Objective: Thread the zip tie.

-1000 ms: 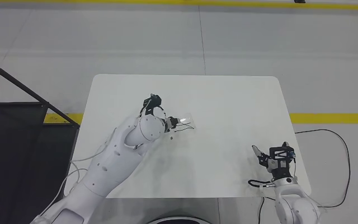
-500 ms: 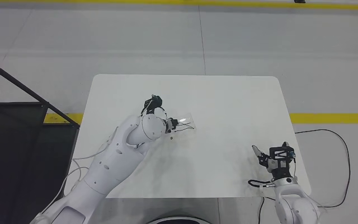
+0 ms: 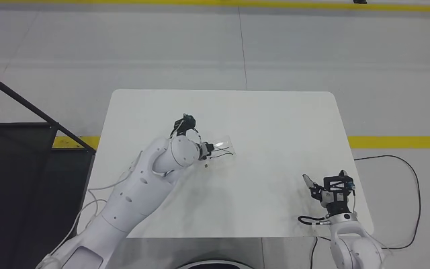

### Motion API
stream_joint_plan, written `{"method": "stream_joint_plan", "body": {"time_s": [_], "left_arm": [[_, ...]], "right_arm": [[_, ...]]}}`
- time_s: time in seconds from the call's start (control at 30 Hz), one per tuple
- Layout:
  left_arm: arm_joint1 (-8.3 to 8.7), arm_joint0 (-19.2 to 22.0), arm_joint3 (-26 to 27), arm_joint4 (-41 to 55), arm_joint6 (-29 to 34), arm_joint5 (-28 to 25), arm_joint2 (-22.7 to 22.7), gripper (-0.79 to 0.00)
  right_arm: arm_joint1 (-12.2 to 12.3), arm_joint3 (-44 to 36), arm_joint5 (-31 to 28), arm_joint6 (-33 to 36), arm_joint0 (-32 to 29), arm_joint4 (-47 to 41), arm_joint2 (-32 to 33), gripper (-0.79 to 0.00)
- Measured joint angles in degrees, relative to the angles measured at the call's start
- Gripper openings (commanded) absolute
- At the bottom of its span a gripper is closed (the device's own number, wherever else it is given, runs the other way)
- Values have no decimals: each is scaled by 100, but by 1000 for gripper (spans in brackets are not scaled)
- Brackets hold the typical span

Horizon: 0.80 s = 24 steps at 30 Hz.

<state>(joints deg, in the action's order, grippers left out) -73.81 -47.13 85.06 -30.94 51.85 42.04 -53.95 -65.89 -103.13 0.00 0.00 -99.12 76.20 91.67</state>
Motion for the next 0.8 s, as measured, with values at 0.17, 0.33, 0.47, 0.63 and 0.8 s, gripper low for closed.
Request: {"method": "stream_joint_plan", "body": {"time_s": [0.17, 0.33, 0.47, 0.63, 0.8], "left_arm": [[4, -7, 15, -7, 30, -6, -32, -465], [1, -6, 10, -14, 53, -1, -38, -459], [-17, 33, -79, 21, 39, -18, -19, -465], [-41, 82, -161, 54, 20, -12, 5, -489], [-53, 95, -199, 82, 7, -11, 3, -588]], "right_arm": [[0, 0, 0, 0, 0, 0, 0, 0], [0, 0, 0, 0, 0, 0, 0, 0], [0, 0, 0, 0, 0, 0, 0, 0], [0, 0, 0, 0, 0, 0, 0, 0], [0, 0, 0, 0, 0, 0, 0, 0]]}}
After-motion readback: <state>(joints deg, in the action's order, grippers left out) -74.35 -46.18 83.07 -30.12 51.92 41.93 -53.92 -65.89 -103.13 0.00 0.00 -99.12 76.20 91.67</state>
